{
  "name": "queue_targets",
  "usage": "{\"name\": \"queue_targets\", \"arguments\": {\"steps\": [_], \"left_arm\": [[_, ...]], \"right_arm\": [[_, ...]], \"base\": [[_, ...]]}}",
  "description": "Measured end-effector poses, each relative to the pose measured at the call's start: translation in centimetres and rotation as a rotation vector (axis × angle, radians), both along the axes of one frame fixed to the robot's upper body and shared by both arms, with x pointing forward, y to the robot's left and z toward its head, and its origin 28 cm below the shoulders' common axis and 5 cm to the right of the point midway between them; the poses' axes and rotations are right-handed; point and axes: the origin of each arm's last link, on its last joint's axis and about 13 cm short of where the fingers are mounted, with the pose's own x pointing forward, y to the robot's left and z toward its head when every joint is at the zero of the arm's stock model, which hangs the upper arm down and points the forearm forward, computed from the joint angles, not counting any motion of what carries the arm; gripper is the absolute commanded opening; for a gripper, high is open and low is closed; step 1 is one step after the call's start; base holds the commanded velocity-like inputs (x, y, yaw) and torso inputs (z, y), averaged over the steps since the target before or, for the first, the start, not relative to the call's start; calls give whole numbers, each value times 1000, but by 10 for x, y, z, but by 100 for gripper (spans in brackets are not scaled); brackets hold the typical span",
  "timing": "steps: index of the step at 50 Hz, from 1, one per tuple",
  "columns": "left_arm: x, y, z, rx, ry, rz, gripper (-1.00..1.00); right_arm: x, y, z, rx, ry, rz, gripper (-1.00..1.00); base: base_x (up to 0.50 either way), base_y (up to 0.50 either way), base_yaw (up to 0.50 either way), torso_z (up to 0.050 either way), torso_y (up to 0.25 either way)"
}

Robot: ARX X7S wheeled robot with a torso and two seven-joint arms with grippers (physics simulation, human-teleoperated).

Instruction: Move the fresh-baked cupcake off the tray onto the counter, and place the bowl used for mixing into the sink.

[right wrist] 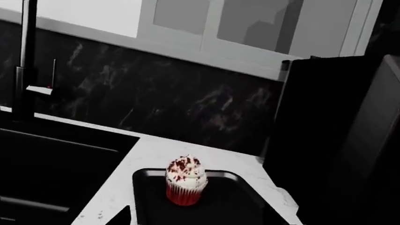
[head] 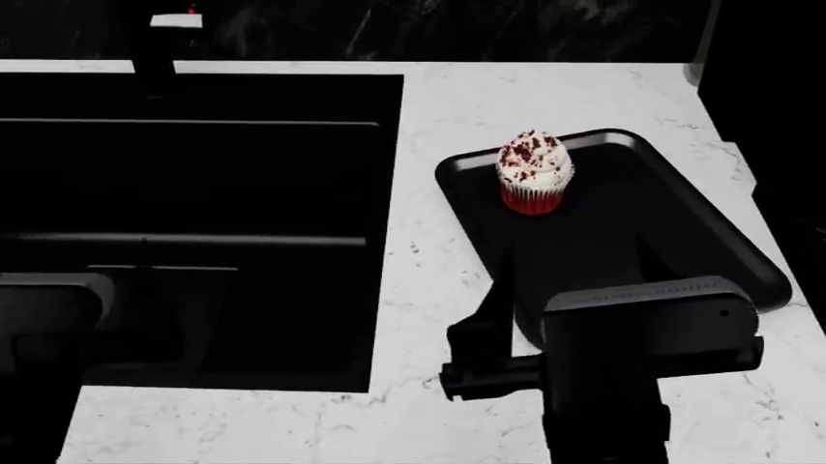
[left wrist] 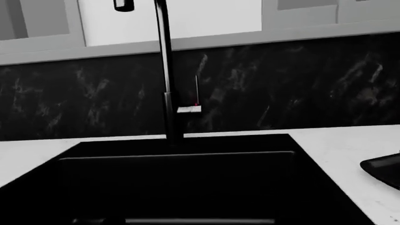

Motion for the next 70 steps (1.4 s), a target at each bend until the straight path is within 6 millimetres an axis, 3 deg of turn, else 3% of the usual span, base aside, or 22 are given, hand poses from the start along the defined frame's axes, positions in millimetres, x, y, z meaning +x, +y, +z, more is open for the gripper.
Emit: {"name": "queue_targets", "arguments": {"steps": [15,31,45,70], "left_arm": [[61,4,48,34,11,2,100],[92,4,63,49,44,-1,100],[101,3,63,66,61,-4,100],[102,0,60,92,69,-11,100]], "right_arm": [[52,-7,43,-1,21,13,100],[81,-12,55,0,62,23,100],[89,-14,52,-3,87,7,100],[91,-17,48,17,113,-13,100]], "base": [[100,-21,0,50,31],[379,-75,0,50,31],[247,0,0,50,32],[157,88,0,50,32]]}}
